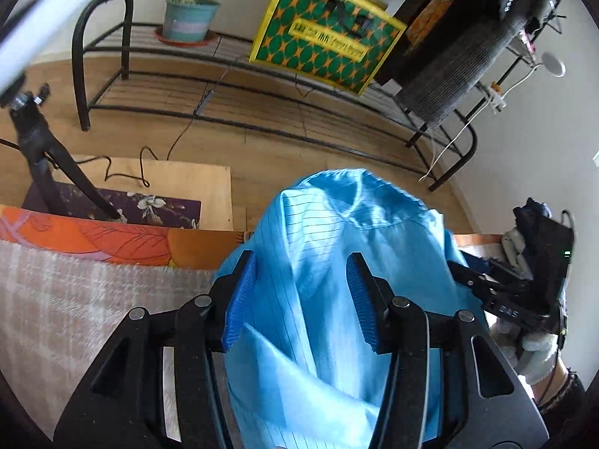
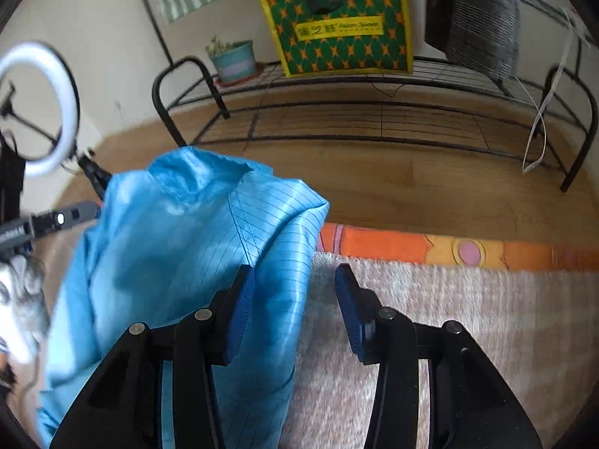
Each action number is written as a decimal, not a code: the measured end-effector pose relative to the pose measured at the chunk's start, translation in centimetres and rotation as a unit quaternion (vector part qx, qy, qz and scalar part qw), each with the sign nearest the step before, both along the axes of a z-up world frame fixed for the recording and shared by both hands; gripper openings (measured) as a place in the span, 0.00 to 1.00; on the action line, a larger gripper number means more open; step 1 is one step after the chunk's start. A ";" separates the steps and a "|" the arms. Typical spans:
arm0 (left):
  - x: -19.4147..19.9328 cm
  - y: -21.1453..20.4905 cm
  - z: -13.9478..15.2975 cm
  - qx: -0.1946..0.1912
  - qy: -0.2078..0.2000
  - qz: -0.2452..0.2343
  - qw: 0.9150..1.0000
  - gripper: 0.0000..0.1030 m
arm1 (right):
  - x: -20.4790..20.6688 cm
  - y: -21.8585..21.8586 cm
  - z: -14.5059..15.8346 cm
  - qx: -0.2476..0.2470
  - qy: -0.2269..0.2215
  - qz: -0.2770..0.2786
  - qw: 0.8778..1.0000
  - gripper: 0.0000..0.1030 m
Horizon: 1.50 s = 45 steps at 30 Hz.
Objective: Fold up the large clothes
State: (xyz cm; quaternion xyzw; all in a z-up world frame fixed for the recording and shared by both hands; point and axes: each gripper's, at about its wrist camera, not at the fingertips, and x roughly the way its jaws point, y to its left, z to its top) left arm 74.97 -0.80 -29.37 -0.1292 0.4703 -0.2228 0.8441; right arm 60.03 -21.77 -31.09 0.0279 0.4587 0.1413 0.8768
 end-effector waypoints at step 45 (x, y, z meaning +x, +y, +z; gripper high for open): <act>-23.0 2.3 17.8 -0.012 -0.155 -0.005 0.988 0.00 | -16.8 2.6 19.1 0.038 -0.145 0.059 0.987 0.01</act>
